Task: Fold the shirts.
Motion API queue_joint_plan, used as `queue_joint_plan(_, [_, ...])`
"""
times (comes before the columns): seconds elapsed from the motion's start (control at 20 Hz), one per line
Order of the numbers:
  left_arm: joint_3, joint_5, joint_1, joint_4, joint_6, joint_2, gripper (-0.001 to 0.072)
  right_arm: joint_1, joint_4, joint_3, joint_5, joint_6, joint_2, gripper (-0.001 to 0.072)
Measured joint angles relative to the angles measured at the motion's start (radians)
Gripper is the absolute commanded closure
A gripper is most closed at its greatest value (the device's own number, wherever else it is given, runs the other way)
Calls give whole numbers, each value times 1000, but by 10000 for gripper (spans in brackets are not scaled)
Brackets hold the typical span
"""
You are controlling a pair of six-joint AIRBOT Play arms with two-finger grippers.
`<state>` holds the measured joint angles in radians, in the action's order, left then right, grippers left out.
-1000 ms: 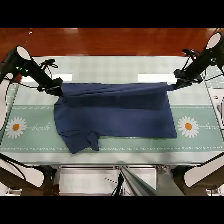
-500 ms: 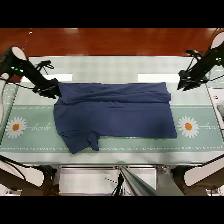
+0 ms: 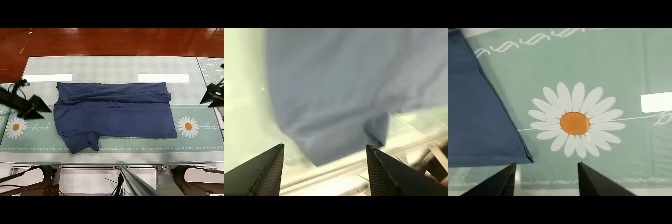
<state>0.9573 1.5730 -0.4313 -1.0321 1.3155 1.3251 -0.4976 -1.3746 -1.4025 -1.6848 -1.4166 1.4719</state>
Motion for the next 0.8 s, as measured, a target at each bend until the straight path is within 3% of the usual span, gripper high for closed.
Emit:
queue_joint_plan(0.3, [-314, -82, -23, 60, -60, -111, 89, -53, 88, 171, 146, 42, -85, 244])
queue_joint_plan(0.65, [-435, -201, 44, 56, -65, -117, 109, -62, 115, 200, 195, 54, -101, 244])
queue_joint_plan(0.75, [-444, -239, 83, 59, -45, -103, 344, -62, 116, 200, 196, 55, -102, 244])
queue_joint_plan(0.8, [-447, -267, 105, 66, -34, -94, 388, -62, 118, 201, 196, 55, -101, 244])
